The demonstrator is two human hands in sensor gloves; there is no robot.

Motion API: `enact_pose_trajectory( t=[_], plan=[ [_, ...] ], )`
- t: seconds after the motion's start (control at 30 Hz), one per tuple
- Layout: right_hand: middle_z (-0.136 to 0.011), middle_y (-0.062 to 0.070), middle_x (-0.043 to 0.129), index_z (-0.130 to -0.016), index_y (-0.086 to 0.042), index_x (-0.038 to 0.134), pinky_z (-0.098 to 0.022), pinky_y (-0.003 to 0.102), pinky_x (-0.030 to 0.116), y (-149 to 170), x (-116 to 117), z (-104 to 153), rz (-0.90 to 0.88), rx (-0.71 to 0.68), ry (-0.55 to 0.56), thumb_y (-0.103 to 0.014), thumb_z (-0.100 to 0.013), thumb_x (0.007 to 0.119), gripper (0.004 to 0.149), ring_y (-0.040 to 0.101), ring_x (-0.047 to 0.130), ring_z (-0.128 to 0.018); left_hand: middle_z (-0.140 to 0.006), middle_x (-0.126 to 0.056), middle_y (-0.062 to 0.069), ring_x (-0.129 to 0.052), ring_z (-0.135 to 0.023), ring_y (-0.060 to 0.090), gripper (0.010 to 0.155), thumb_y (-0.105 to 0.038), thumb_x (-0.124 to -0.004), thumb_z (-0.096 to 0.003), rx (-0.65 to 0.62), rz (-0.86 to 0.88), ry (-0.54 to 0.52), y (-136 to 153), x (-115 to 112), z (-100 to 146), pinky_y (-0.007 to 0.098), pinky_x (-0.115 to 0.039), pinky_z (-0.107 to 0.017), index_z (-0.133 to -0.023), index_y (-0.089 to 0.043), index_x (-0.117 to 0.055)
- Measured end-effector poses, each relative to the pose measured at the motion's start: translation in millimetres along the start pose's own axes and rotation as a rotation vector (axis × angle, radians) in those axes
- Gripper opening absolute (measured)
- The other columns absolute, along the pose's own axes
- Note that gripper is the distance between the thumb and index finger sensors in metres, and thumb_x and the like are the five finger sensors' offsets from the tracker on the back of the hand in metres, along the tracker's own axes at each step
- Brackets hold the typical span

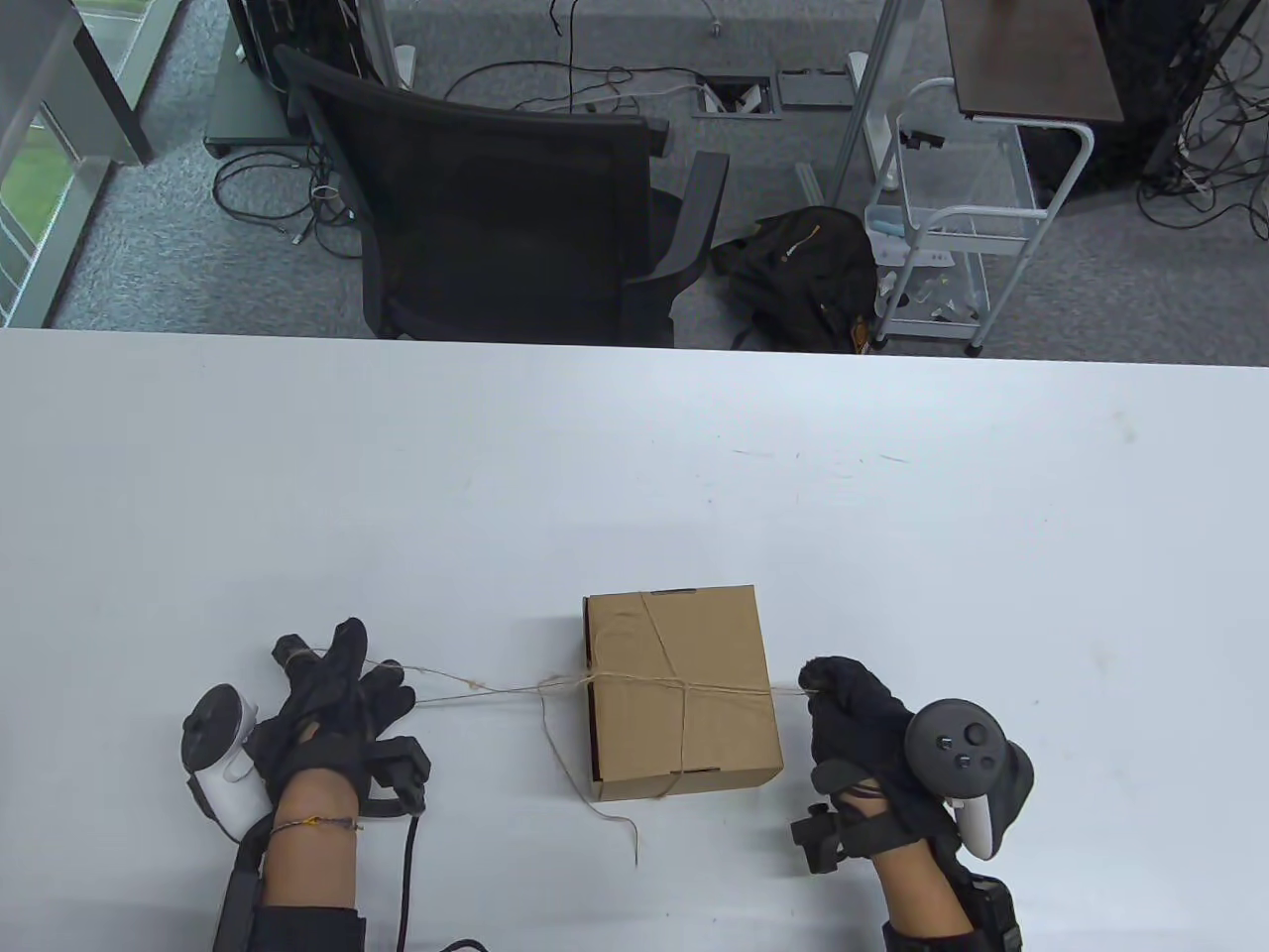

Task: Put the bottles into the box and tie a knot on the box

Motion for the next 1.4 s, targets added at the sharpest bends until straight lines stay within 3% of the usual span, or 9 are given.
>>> enact_pose_trajectory(
  t=[0.17,0.27,0.43,0.57,0.73,0.87,0.97,1.17,1.4],
  plan=[
    [-0.086,0.025,0.082,-0.097,-0.008,0.073,-0.047,0.059,0.079,-10,2,2,0.126,-0.055,0.024,-0.018,-0.046,0.082,0.053,0.045,0.091,-0.065,-0.119,-0.028,0.041,-0.04,-0.102,0.068,0.088,-0.056,-0.076,-0.0562,-0.208,-0.497,0.108,-30,-42,14,0.068,-0.054,-0.07,-0.118,-0.002,-0.044],
    [-0.104,0.03,0.057,-0.102,-0.018,0.068,-0.059,0.068,0.062,-21,8,3,0.172,-0.194,-0.004,-0.014,-0.044,0.085,0.061,0.057,0.063,-0.085,-0.121,-0.034,0.038,-0.04,-0.103,0.068,0.082,-0.054,-0.079,-0.0541,-0.318,-0.642,0.15,-37,-72,27,0.072,-0.049,-0.07,-0.115,-0.005,-0.055],
    [-0.109,0.027,0.047,-0.097,-0.022,0.072,-0.061,0.069,0.06,-39,13,9,0.12,-0.439,-0.022,-0.015,-0.043,0.086,0.057,0.058,0.054,-0.09,-0.122,-0.031,0.037,-0.04,-0.104,0.067,0.092,-0.055,-0.079,-0.0536,-0.49,-0.698,0.253,-37,-107,44,0.073,-0.049,-0.07,-0.12,-0.008,-0.035],
    [-0.109,0.029,0.052,-0.107,-0.019,0.062,-0.058,0.069,0.065,-33,28,5,0.024,-0.376,-0.168,-0.029,-0.047,0.086,0.065,0.061,0.063,-0.086,-0.123,-0.037,0.034,-0.048,-0.105,0.065,0.087,-0.053,-0.072,-0.0553,-0.607,-0.663,0.31,-37,-124,55,0.072,-0.054,-0.07,-0.12,-0.015,-0.029],
    [-0.083,0.023,0.085,-0.095,-0.009,0.078,-0.043,0.05,0.089,-31,28,4,0.021,-0.291,-0.09,-0.021,-0.043,0.091,0.055,0.038,0.098,-0.06,-0.12,-0.052,0.035,-0.077,-0.096,0.057,0.094,-0.056,-0.08,-0.0525,-0.627,-0.711,0.398,-32,-144,62,0.065,-0.07,-0.066,-0.12,-0.021,-0.024],
    [-0.062,0.014,0.096,-0.08,-0.013,0.092,-0.031,0.043,0.093,-38,31,9,0.054,-0.326,-0.161,-0.024,-0.041,0.093,0.04,0.025,0.104,-0.042,-0.117,-0.06,0.034,-0.089,-0.088,0.053,0.094,-0.053,-0.084,-0.0507,-0.659,-0.831,0.33,-36,-146,67,0.06,-0.079,-0.062,-0.12,-0.021,-0.029],
    [-0.063,0.014,0.096,-0.078,-0.014,0.094,-0.034,0.045,0.091,-35,24,8,0.03,-0.284,-0.14,-0.024,-0.042,0.089,0.037,0.026,0.102,-0.044,-0.112,-0.072,0.029,-0.097,-0.079,0.048,0.087,-0.05,-0.085,-0.0504,-0.658,-0.81,0.263,-37,-142,69,0.057,-0.083,-0.057,-0.119,-0.021,-0.042],
    [-0.092,0.025,0.08,-0.083,-0.012,0.085,-0.05,0.062,0.078,-5,10,1,-0.474,-0.097,-0.242,-0.022,-0.047,0.08,0.038,0.052,0.081,-0.077,-0.105,-0.082,0.026,-0.105,-0.066,0.042,0.084,-0.052,-0.085,-0.0507,-0.59,-0.843,0.217,-37,-138,67,0.052,-0.089,-0.049,-0.118,-0.017,-0.049],
    [-0.063,0.009,0.101,-0.088,-0.013,0.078,-0.043,0.051,0.088,6,21,-2,-0.897,-0.009,-0.365,-0.024,-0.05,0.077,0.04,0.033,0.101,-0.056,-0.108,-0.079,0.028,-0.109,-0.052,0.037,0.084,-0.055,-0.083,-0.0512,-0.574,-0.9,0.167,-37,-141,73,0.046,-0.093,-0.04,-0.118,-0.017,-0.05]
  ],
)
Point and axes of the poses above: the tracker on the back of each hand, its own y axis roughly to the little-finger side, its own z axis roughly from the fingertips to the wrist, x = y × z, the point moved 1 cm from there along -z, roughly from the wrist to the fingertips
